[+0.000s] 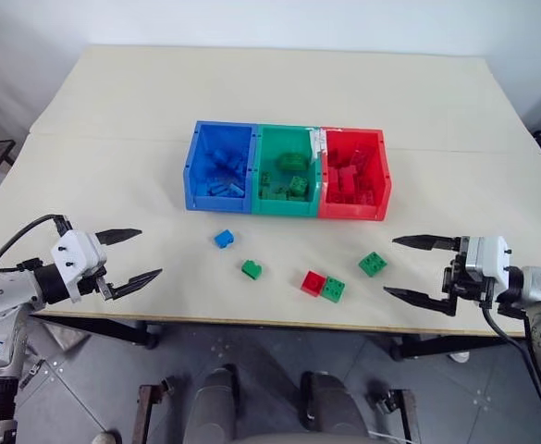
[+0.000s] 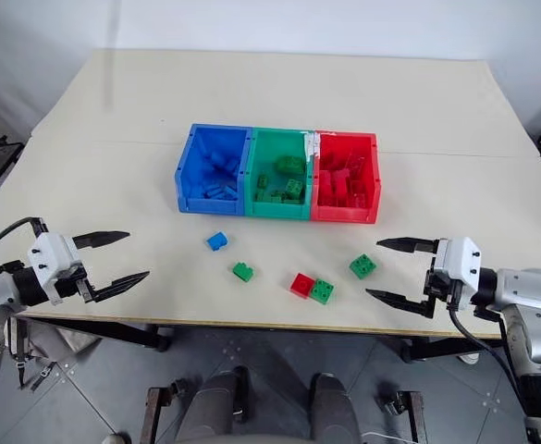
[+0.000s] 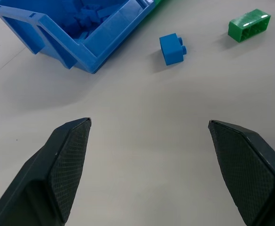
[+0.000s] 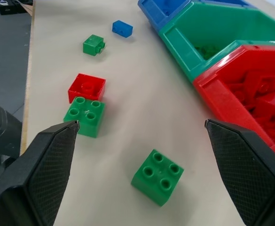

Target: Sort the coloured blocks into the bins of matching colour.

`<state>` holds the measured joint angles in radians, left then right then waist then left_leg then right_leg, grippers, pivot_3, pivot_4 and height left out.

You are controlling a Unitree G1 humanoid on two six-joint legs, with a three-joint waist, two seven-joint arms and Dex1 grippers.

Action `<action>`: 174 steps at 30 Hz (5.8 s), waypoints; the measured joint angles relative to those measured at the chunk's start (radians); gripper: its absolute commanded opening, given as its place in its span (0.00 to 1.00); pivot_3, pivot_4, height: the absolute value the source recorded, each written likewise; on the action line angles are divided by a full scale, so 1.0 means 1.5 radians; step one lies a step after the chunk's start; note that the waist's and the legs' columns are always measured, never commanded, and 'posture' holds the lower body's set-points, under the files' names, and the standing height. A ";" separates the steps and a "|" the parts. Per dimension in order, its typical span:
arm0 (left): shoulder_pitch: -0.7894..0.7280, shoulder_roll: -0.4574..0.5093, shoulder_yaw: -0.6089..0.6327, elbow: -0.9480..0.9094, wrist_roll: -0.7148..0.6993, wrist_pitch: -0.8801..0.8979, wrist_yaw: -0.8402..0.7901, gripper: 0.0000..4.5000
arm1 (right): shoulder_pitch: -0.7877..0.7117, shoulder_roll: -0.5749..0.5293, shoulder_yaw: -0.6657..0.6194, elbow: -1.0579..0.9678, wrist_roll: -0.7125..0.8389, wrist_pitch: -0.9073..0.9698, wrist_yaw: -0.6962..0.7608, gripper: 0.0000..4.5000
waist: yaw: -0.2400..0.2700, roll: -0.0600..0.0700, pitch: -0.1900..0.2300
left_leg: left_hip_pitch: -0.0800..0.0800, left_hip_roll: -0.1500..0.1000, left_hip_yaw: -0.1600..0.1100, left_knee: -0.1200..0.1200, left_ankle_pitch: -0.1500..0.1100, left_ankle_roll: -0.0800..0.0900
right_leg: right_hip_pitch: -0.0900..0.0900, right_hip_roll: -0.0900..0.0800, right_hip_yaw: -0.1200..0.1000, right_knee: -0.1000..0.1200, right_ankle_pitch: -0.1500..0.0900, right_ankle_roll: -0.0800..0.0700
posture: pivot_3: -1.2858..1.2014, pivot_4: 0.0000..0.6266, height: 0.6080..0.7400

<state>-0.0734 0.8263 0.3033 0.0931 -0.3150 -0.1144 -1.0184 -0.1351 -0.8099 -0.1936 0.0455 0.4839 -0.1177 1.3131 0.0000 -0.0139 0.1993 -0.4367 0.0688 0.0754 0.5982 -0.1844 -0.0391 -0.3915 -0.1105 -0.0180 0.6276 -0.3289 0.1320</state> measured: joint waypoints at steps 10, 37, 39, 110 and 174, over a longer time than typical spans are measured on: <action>-0.037 -0.055 -0.097 -0.158 -0.084 0.153 -0.015 0.94 | 0.102 0.003 -0.118 0.031 0.000 -0.008 -0.085 1.00 | 0.005 0.000 0.000 | 0.000 0.000 0.000 0.002 0.000 0.001 | 0.001 0.000 0.000 0.001 0.000 0.001 | 0.52 0.24 1.00; 0.053 -0.054 -0.075 -0.221 -0.126 0.202 -0.054 0.95 | 0.018 0.132 0.079 -0.070 -0.088 0.259 -0.340 0.79 | 0.000 0.000 -0.001 | -0.001 -0.001 0.000 0.005 -0.002 0.003 | 0.001 -0.002 0.001 0.001 0.000 0.000 | 0.52 0.24 1.00; 0.056 -0.057 -0.075 -0.233 -0.126 0.202 -0.045 0.95 | 0.015 0.134 0.083 -0.068 -0.088 0.263 -0.339 0.64 | -0.002 -0.001 -0.001 | -0.001 -0.001 0.000 0.005 -0.002 0.003 | 0.001 -0.001 0.001 0.001 0.000 0.000 | 0.52 0.24 1.00; -0.050 -0.085 -0.135 -0.078 -0.064 0.105 -0.098 0.97 | -0.026 0.038 0.118 -0.140 -0.022 0.327 -0.097 1.00 | -0.009 -0.003 -0.003 | 0.003 0.005 0.011 0.010 -0.011 0.003 | 0.000 -0.002 0.000 0.000 0.001 0.001 | 0.52 0.24 1.00; -0.127 -0.163 -0.216 -0.099 -0.054 0.134 -0.021 1.00 | 0.059 0.026 -0.091 -0.002 -0.001 0.131 -0.037 1.00 | 0.008 -0.006 -0.004 | 0.001 0.011 0.024 0.017 -0.016 0.002 | -0.009 -0.001 -0.004 0.005 0.002 0.000 | 0.52 0.24 1.00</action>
<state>-0.2634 0.5813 -0.0205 -0.0555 -0.3958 0.0862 -1.0496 -0.0462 -0.7703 -0.3297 0.0427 0.4830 0.0791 1.2583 0.0115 -0.0229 0.1926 -0.4355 0.0853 0.1114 0.6232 -0.2081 -0.0367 -0.4053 -0.1118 -0.0241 0.6357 -0.3263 0.1316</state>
